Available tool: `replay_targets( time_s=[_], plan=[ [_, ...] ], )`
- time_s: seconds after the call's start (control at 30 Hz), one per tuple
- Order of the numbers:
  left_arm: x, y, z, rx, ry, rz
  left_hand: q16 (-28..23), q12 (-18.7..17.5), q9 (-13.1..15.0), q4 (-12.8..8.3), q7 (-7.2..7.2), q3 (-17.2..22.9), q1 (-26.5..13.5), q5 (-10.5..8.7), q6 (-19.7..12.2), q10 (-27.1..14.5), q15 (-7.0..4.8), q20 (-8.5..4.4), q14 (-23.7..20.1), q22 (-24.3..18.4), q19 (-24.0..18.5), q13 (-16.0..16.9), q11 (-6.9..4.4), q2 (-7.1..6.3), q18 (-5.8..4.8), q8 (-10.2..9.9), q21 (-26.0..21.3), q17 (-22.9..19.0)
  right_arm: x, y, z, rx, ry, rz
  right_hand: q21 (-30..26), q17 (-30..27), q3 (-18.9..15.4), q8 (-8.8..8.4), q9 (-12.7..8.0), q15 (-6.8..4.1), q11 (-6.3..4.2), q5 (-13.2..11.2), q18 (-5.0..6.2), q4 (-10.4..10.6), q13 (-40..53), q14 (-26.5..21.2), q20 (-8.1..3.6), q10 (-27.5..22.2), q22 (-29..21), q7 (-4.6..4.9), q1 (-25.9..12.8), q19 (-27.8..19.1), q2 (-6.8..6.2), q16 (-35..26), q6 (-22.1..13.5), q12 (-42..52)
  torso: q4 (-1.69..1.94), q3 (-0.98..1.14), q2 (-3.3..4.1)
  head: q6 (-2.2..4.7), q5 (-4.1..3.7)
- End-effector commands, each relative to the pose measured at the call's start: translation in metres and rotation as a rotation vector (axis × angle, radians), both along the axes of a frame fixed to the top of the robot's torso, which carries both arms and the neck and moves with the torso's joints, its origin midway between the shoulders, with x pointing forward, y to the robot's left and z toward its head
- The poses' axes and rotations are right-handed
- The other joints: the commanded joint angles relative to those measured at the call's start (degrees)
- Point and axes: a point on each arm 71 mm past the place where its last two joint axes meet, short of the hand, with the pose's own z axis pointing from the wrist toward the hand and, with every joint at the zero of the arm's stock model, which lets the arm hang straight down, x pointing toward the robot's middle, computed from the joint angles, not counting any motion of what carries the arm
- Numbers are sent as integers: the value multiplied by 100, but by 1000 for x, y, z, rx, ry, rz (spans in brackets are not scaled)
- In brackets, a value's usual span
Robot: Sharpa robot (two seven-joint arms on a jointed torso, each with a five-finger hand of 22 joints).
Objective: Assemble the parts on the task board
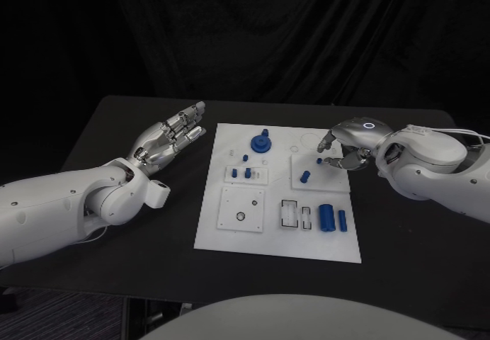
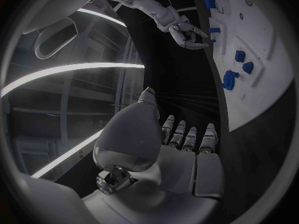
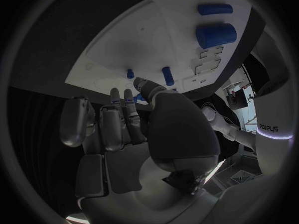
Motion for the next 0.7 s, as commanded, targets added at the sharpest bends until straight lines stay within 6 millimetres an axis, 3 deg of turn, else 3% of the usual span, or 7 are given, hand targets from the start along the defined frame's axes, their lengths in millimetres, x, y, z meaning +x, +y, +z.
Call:
replay_targets(
  time_s=[0.03,0.07,0.17,0.23,0.4,0.53,0.7],
  plan=[
    [-3,0,11,-72,-157,-2,-37,-6,-1,-7,-41,-39,50,32,4,9,-63,-30,-2,-88,-54,-5,-49,-12,25,-25,-42,-9,0,-2,-2,5,-22,-13,7,9,-31,-3,10,-26,-8,-12,76,0,-10,78,13,64,880,10,-42,44,33,5,33,37,-4,1,-2,0,-9],
    [-2,0,11,-71,-158,-1,-37,-6,-2,-6,-41,-38,47,34,1,10,-84,-73,-2,-118,-60,-5,-48,-19,33,-26,-45,-9,0,-3,-2,6,-23,-13,6,6,-30,-1,12,-29,-11,-6,77,-5,-11,78,11,78,880,11,-35,44,39,4,38,44,-4,3,-1,0,-10],
    [-2,0,11,-68,-160,4,-37,-77,-2,-2,-29,-6,32,30,10,5,-211,-434,-2,-338,-88,-15,-107,-91,46,-26,-67,-9,0,-3,-3,12,-28,-10,27,11,-24,8,18,-37,-20,5,72,-21,-17,82,4,114,888,22,-12,56,52,7,58,62,1,0,0,0,-2],
    [-2,0,10,-66,-161,6,-37,-163,-1,-3,11,26,29,39,35,31,-310,-558,-2,-384,-91,-23,-299,-113,25,-25,-70,-9,1,-3,-4,17,-34,-7,32,22,-15,10,21,-42,-26,9,71,-38,-23,88,-1,137,890,32,12,61,61,13,65,71,1,-1,0,0,-9],
    [-1,0,10,-65,-159,6,-37,-227,-4,-3,4,49,32,38,10,34,-374,-684,-2,-432,-92,-27,-186,-102,-25,-29,-75,-9,2,-2,-4,23,-42,1,62,35,-7,8,23,-49,-34,10,63,-55,-32,95,-7,177,901,43,34,76,64,19,65,86,1,-3,-3,0,-16],
    [-1,-1,9,-66,-154,2,-37,-251,-7,-15,8,73,106,86,-21,50,-270,-727,-2,-440,-90,-25,-100,-32,-177,-32,-75,-9,3,-1,-5,26,-47,5,89,53,-1,12,27,-56,-43,8,57,-64,-40,104,-14,217,911,58,45,90,68,29,76,97,2,-7,2,0,-26],
    [-1,-1,9,-66,-145,-4,-37,-264,-9,-33,29,71,264,214,-52,63,-146,-646,-2,-425,-85,-24,-13,44,-229,-34,-71,-9,4,1,-6,33,-54,12,101,57,27,21,36,-74,-63,39,54,-91,-65,111,-30,308,918,99,79,101,75,32,100,115,3,-6,3,0,-34]
  ],
)
